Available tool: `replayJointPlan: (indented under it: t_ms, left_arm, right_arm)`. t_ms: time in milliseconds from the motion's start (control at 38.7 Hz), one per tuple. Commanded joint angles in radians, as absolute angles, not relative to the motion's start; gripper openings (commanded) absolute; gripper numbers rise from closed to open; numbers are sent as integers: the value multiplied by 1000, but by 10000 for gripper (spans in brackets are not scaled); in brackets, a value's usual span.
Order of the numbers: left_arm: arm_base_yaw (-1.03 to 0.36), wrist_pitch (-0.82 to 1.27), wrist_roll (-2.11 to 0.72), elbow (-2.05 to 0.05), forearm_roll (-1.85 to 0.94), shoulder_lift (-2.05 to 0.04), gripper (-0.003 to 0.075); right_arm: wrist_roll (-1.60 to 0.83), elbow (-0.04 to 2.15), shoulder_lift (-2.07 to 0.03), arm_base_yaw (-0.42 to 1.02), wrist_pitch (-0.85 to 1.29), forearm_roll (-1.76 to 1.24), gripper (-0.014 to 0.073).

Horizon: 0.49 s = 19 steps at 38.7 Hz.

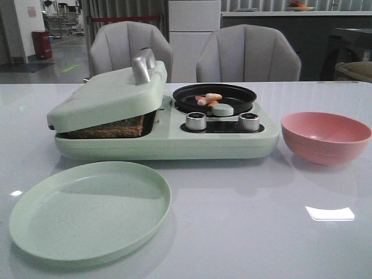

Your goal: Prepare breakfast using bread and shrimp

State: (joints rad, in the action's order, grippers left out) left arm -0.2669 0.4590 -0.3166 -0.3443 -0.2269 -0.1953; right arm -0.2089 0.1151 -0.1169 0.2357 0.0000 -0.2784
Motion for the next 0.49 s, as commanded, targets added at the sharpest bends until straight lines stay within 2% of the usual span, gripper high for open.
replayJointPlan:
  t_ms: [0,103,465]
  left_arm:
    - [-274,379,-304,-369,-244,-205,112]
    - [-274,379,-304,-369,-244,-205,112]
    - [-274,379,-304,-369,-244,-205,112]
  right_arm:
    - [-207,144,-128,238,-65,-280,217]
    - [-207,144,-128,238,-64,-280,130]
    - [-207,144,-128,238,-68,-280,134]
